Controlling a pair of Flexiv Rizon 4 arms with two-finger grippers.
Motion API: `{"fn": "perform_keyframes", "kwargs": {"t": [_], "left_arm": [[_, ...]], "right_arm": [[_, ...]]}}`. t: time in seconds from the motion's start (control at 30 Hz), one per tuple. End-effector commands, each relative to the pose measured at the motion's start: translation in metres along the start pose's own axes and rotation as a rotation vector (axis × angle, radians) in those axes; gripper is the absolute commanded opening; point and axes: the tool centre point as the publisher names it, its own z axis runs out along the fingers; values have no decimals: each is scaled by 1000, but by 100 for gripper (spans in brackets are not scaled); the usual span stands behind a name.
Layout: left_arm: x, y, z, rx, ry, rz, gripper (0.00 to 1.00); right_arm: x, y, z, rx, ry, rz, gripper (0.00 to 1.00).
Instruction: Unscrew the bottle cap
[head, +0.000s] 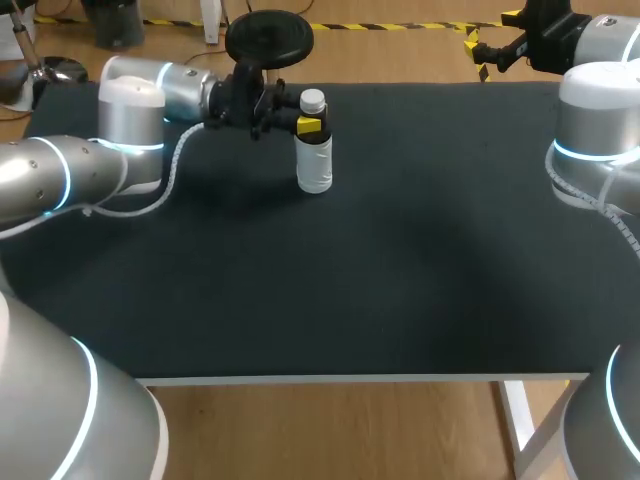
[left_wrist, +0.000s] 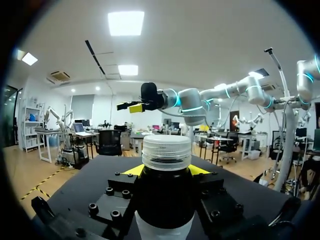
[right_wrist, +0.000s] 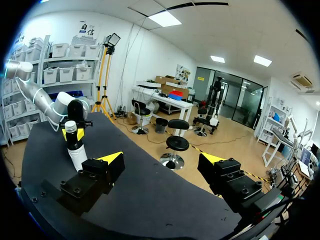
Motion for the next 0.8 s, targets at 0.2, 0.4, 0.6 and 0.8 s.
{"fn": "perform_keyframes", "kwargs": {"t": [0.2, 0.4, 0.6, 0.8], "left_arm": [[0, 1, 0, 1, -8, 4, 0], [1, 0, -2, -1, -27, 4, 0], [1, 0, -2, -1, -27, 4, 0], [1, 0, -2, -1, -27, 4, 0]], "right_arm": [[0, 0, 0, 0, 0, 0, 100], [0, 0, 0, 0, 0, 0, 100], [0, 0, 0, 0, 0, 0, 100], [0, 0, 0, 0, 0, 0, 100]]}}
